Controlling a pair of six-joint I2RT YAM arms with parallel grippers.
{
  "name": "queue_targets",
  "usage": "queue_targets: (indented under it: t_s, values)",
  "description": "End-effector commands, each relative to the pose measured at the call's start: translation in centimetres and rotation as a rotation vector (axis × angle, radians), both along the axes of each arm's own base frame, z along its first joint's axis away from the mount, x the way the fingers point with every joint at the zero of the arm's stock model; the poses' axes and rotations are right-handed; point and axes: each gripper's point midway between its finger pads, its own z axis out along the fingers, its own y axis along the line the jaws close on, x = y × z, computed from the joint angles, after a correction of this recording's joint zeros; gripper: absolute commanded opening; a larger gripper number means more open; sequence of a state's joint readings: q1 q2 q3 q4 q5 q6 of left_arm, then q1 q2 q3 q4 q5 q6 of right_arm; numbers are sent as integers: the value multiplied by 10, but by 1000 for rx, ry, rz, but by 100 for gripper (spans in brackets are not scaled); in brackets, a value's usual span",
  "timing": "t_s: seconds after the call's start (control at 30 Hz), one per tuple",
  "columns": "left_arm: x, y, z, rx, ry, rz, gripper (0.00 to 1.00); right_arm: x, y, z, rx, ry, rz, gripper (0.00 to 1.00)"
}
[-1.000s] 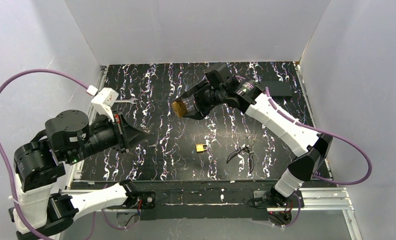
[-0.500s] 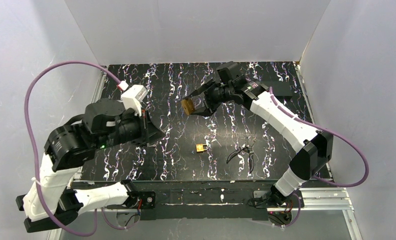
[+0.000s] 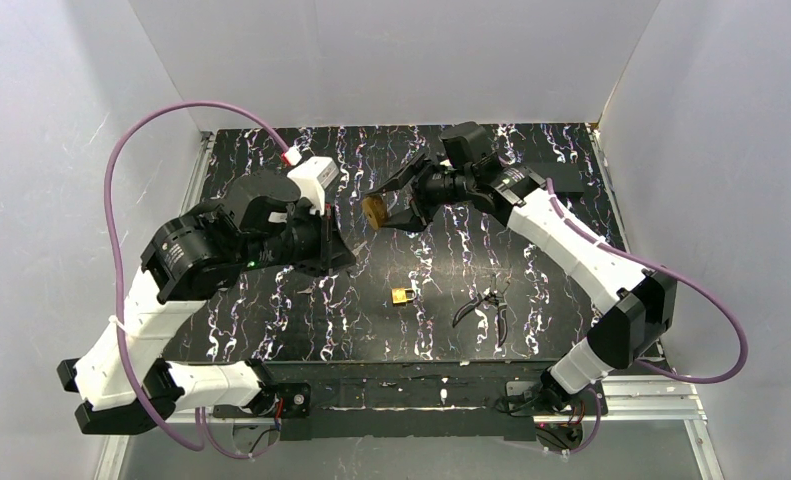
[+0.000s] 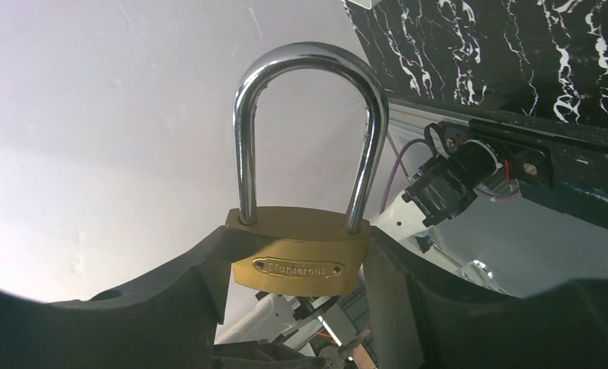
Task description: Unlock with the key
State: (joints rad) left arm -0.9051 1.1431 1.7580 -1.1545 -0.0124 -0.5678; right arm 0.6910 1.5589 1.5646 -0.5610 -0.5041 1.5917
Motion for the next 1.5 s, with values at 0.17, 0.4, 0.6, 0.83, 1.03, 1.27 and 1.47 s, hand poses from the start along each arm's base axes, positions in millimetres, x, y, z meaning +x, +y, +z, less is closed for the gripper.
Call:
queue_targets:
  t_s: [0.17, 0.4, 0.6, 0.83, 1.03, 1.27, 1.47]
  values:
    - [9, -3, 7, 25, -25, 0, 0, -8, -3, 64, 155, -182, 27, 1]
    - [33, -2, 3, 91, -13, 71, 0, -8, -12, 74, 161, -273, -18, 1]
    - [47, -13, -3, 89, 14, 83, 0, -9, -22, 65, 132, -298, -49, 1]
    - [53, -21, -6, 75, 27, 83, 0, -10, -22, 65, 127, -304, -40, 1]
    - [56, -28, -10, 75, 37, 80, 0, -10, -20, 67, 135, -311, -31, 1]
    - [62, -28, -13, 80, 42, 93, 0, -11, -20, 67, 133, -311, -26, 1]
    - [61, -23, -15, 82, 46, 106, 0, -8, -21, 65, 127, -313, -39, 1]
